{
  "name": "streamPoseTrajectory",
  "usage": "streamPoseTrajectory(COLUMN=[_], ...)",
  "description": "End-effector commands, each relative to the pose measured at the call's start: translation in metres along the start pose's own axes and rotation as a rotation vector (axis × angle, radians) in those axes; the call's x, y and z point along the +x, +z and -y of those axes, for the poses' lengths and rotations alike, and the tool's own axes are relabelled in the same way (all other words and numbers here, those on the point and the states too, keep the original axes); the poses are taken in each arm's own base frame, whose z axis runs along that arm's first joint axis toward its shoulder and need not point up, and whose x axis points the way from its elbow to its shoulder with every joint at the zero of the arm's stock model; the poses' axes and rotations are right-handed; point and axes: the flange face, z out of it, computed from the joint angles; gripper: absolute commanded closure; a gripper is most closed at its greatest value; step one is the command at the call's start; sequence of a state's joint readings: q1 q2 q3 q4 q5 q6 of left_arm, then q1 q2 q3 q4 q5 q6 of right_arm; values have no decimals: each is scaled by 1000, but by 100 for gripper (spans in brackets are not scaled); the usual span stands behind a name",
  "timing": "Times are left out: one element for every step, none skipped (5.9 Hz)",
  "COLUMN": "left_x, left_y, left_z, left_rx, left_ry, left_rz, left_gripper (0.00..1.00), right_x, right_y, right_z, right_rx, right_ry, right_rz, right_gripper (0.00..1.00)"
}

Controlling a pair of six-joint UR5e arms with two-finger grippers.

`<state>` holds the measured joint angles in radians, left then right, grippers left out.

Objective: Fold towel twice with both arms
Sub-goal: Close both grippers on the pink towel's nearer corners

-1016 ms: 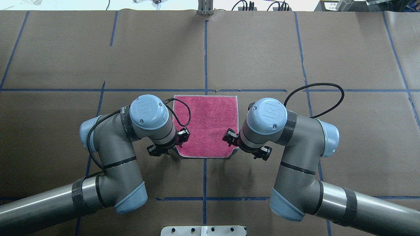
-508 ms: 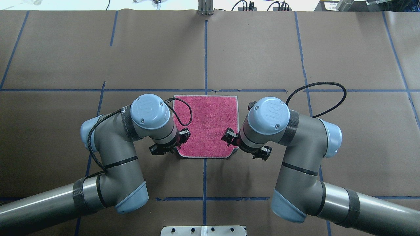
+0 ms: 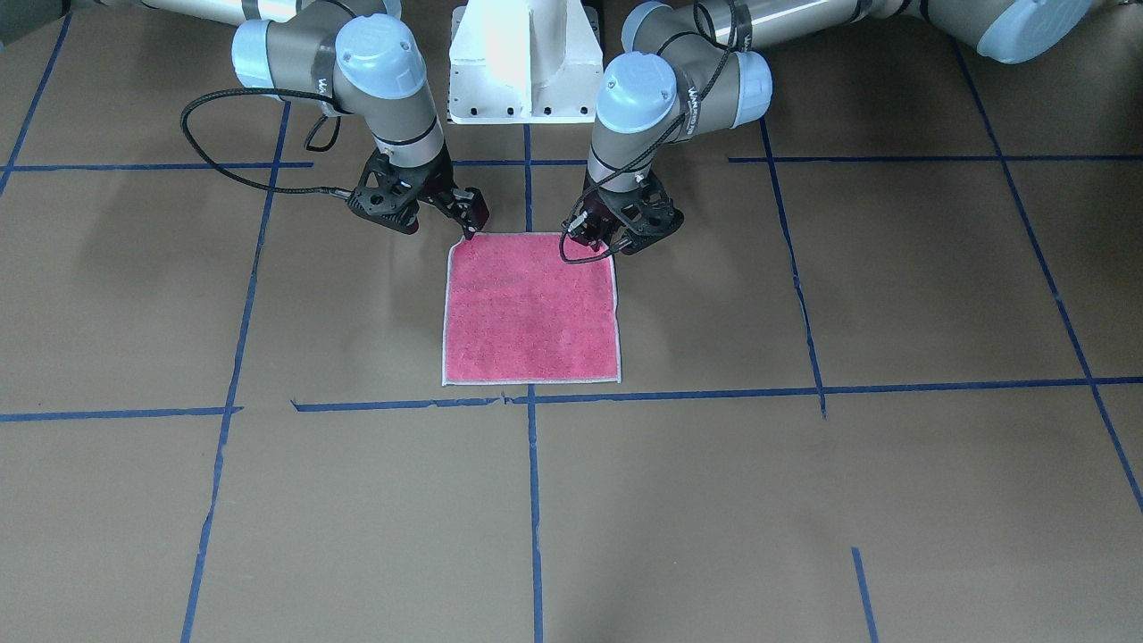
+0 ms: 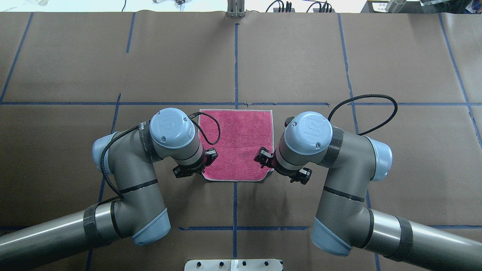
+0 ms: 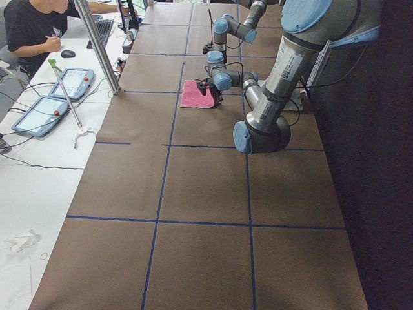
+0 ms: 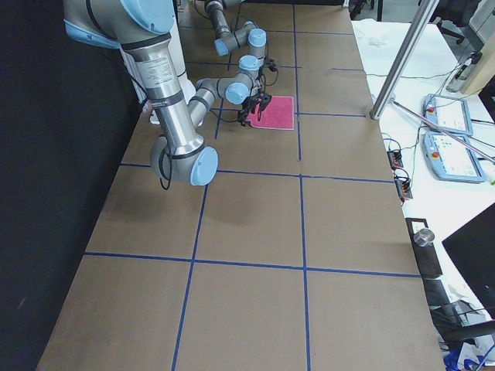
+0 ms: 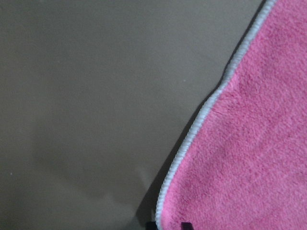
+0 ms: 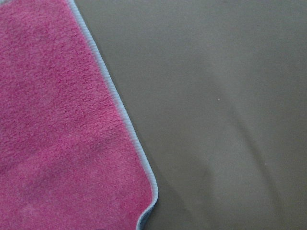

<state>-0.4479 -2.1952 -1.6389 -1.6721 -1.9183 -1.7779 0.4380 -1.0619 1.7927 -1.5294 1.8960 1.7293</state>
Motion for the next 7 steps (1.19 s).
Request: streamPoseTrajectory(left_x=[0,1,1,1,1,1,1], left_y=[-1,-3,-4,-5,-5,-6,-6], left_z=[-1,-1,-1,-2,-2,-1,-1], left_rx=[-1,-2,-1,-1,-1,0,-2], left_ry=[1,2,2,1,2,2,2], left_rz=[-2,-6,-7,-8,-9,-10,-10], left_gripper=[94,95,95,95,95,95,95], right_x=[1,3,-1,-13,-26,-25,-27], right_y=[7,26,27,20,14,23,35], right_z=[1,2,0,-4,-8,-5,-1], right_rx=[0,4,3,3,0,3,1], right_ry=[4,7,5,2,-5,-7,-12], right_rz=[-13,-48,-47,-27,-11,-28,-4], right_gripper=[0,0,0,0,0,0,0])
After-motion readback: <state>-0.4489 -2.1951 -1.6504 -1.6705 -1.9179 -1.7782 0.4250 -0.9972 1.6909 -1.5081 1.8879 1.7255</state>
